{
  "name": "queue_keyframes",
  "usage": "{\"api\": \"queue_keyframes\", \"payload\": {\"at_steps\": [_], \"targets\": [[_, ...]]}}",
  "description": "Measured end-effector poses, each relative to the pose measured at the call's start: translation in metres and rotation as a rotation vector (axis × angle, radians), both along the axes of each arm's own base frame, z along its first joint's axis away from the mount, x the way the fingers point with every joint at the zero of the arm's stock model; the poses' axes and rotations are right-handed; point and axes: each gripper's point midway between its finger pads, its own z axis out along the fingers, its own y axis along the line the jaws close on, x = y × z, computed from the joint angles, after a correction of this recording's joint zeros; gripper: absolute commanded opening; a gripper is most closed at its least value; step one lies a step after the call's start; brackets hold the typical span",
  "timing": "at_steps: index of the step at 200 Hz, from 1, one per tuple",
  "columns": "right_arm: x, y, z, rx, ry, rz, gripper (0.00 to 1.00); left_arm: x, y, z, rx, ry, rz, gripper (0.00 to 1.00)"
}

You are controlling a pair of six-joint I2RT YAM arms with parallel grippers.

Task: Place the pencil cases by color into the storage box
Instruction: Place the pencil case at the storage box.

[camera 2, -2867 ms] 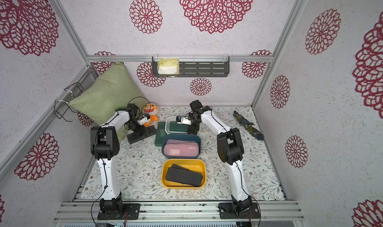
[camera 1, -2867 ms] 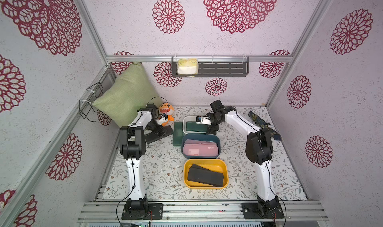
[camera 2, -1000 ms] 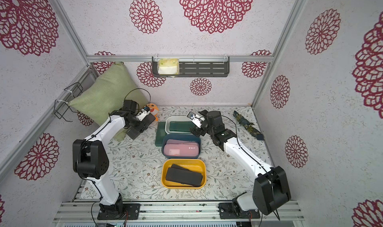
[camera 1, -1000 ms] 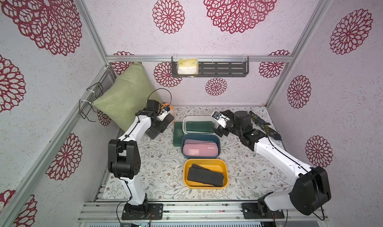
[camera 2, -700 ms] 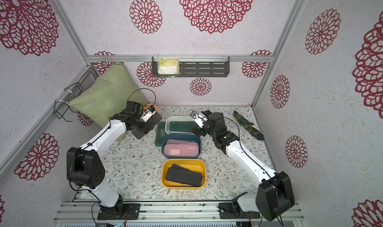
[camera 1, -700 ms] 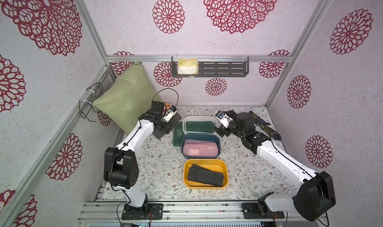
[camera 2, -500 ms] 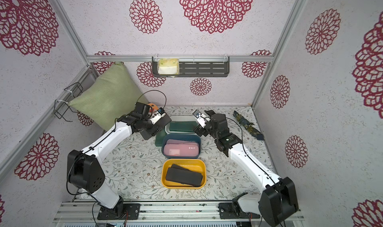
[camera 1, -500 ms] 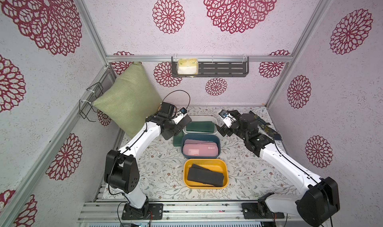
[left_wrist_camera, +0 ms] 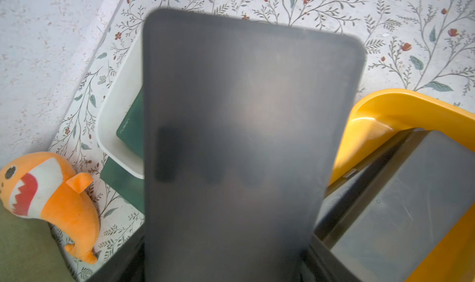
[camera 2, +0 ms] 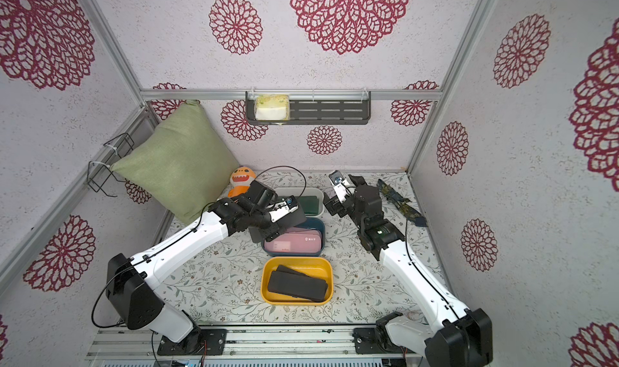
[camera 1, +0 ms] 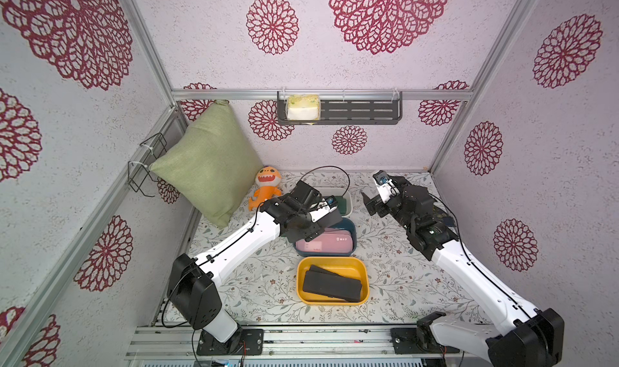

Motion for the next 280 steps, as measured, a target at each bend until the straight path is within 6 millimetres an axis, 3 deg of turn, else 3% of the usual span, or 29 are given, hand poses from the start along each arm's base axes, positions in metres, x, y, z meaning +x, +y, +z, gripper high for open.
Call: {"api": "queue_keyframes", "payload": {"at_steps": [44, 76, 135, 209, 280], "targets": [[-0.011, -0.016, 0.005, 0.032, -0.017, -0.039, 0.98, -0.043, -0.025, -0.008, 0.022, 0.079, -0.114, 0.58], [-0.017, -0.027, 0.019, 0.059, -0.048, -0.071, 0.98, -0.058, -0.038, -0.017, 0.039, 0.146, -0.162, 0.58], [-0.031, -0.040, 0.039, 0.097, -0.090, -0.093, 0.98, -0.090, -0.055, -0.072, 0.134, 0.359, -0.242, 0.58], [-0.029, -0.046, 0.028, 0.089, -0.070, -0.106, 0.98, -0.114, -0.063, -0.085, 0.162, 0.475, -0.297, 0.58], [-0.027, -0.052, 0.023, 0.096, -0.057, -0.110, 0.98, -0.121, -0.064, -0.122, 0.239, 0.551, -0.304, 0.59]]}}
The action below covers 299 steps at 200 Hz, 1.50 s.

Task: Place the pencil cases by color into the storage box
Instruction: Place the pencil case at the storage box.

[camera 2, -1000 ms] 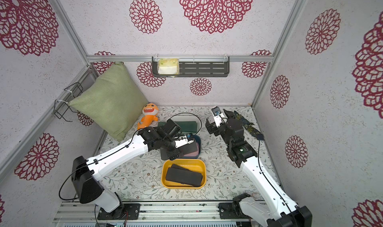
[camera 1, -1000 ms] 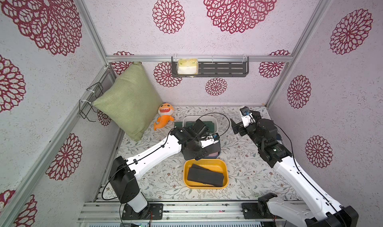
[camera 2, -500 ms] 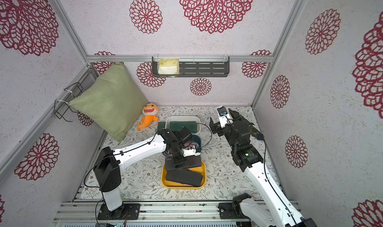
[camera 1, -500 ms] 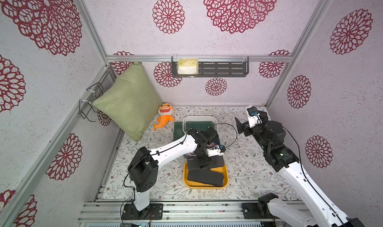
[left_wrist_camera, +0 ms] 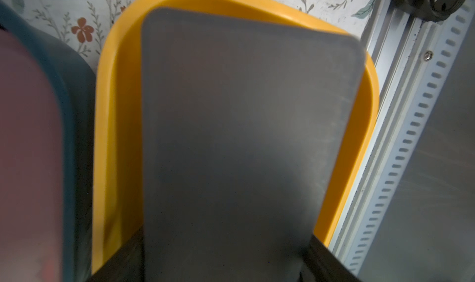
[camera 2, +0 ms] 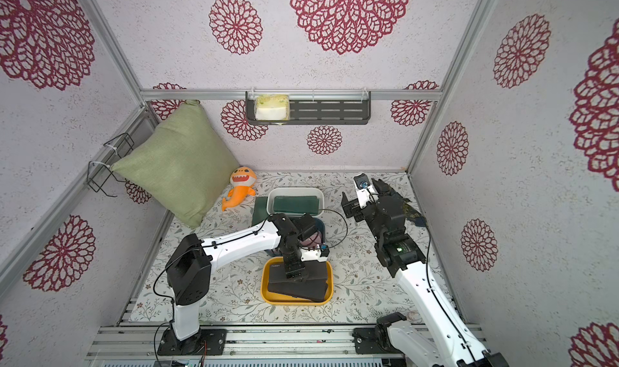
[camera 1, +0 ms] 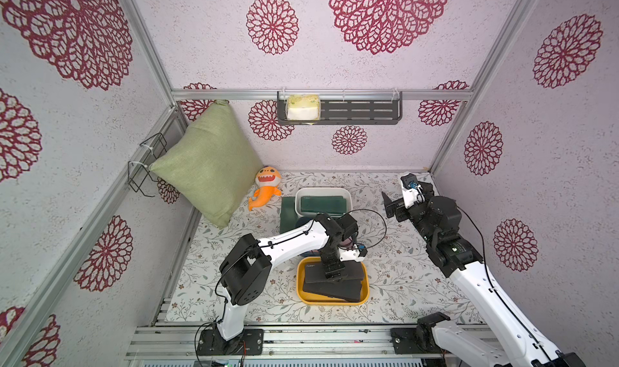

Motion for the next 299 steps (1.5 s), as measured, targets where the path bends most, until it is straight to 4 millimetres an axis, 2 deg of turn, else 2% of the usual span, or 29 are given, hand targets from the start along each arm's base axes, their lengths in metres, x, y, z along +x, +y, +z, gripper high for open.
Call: {"api": "queue_keyframes", "payload": {"at_steps": [21, 95, 166, 169, 172, 178, 181, 220, 260, 299], "targets": [[0.000, -0.001, 0.000, 0.001, 0.000, -0.001, 0.98, 0.000, 0.002, -0.011, 0.029, 0.013, -0.005, 0.59], [0.001, -0.003, 0.000, 0.004, 0.000, 0.004, 0.99, 0.001, 0.001, -0.012, 0.040, 0.018, -0.013, 0.61], [-0.001, -0.001, 0.002, 0.008, -0.004, 0.021, 0.99, 0.004, -0.003, -0.013, 0.056, 0.030, -0.013, 0.74], [-0.001, -0.001, 0.002, 0.008, -0.005, 0.021, 0.99, 0.004, -0.004, -0.013, 0.056, 0.030, -0.013, 0.75], [-0.001, -0.001, 0.002, 0.009, -0.005, 0.020, 0.99, 0.004, -0.004, -0.013, 0.057, 0.030, -0.013, 0.86], [-0.001, -0.002, 0.003, 0.009, -0.006, 0.021, 0.99, 0.004, -0.004, -0.013, 0.058, 0.030, -0.013, 0.91], [-0.001, -0.002, 0.003, 0.009, -0.007, 0.020, 0.99, 0.005, -0.004, -0.013, 0.059, 0.029, -0.013, 1.00], [-0.002, -0.002, 0.004, 0.011, -0.011, 0.024, 0.99, 0.000, 0.000, -0.023, 0.100, 0.049, -0.019, 0.97], [-0.003, -0.001, -0.003, 0.009, 0.002, 0.034, 0.99, -0.001, 0.000, -0.023, 0.106, 0.045, -0.023, 0.97], [-0.005, 0.000, -0.001, 0.012, -0.004, 0.041, 0.99, 0.001, 0.000, -0.021, 0.121, 0.018, -0.029, 0.97]]}}
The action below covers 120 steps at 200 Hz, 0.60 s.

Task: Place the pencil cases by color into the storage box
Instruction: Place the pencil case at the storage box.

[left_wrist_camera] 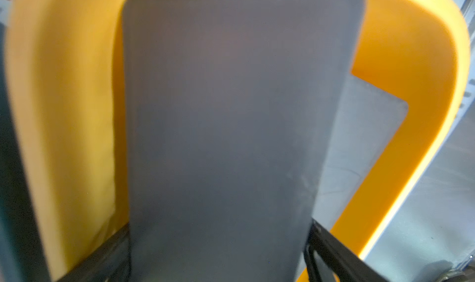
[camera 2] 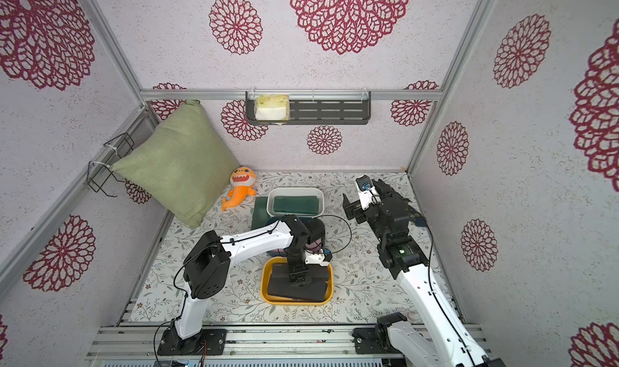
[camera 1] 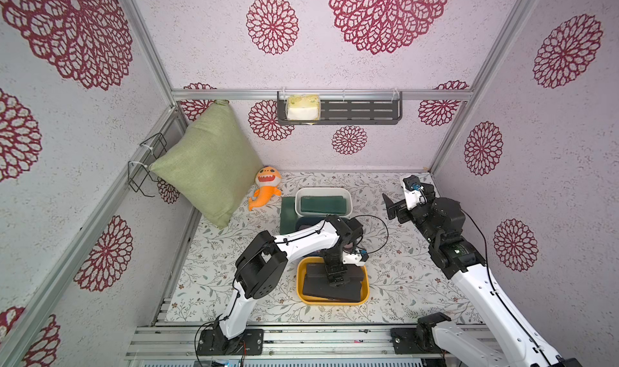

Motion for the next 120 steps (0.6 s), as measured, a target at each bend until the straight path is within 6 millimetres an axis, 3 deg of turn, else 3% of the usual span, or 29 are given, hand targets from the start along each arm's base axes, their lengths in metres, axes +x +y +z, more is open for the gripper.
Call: {"api": "queue_keyframes", "payload": {"at_steps": [120], "targets": [[-0.001, 0.001, 0.001, 0.002, -0.003, 0.005, 0.99, 0.016, 0.013, 0.020, 0.050, -0.147, -0.015, 0.97]]}}
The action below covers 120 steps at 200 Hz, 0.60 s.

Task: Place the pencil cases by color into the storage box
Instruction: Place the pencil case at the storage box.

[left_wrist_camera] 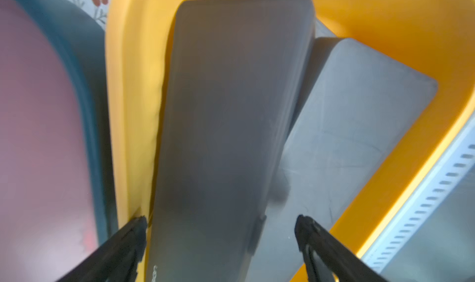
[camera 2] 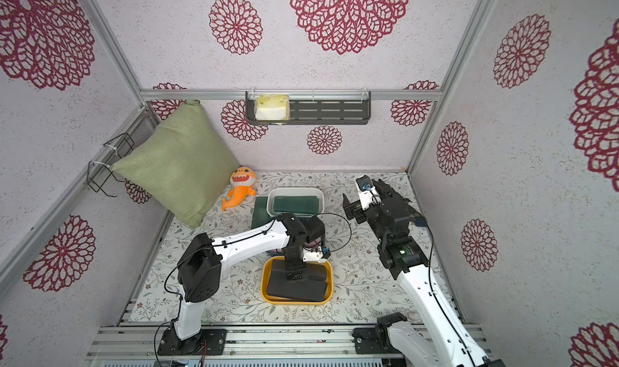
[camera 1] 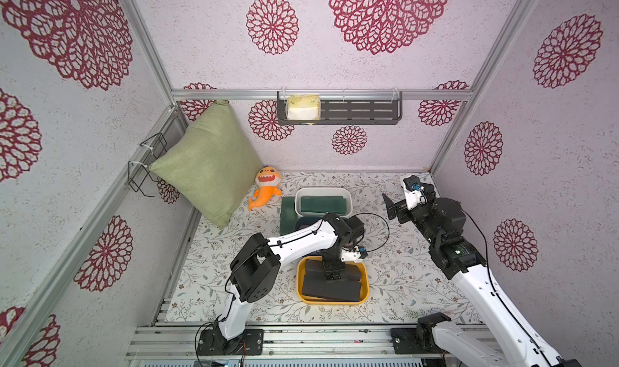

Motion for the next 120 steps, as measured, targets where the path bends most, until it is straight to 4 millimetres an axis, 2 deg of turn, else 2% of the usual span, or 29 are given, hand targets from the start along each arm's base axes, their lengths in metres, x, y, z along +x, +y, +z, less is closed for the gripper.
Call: {"api": "queue_keyframes", "payload": {"at_steps": [92, 120], "targets": [[-0.0006, 0.0022, 0.0001, 0.002, 0.000, 0.013, 0.99, 0.0045, 0.0050, 0.0061, 0.000, -0.045, 0.012, 1.00], [-0.0009, 0.0031, 0.0002, 0.003, 0.000, 0.019, 0.99, 0.0033, 0.0062, 0.0048, 0.003, -0.041, 0.021, 0.90]]}}
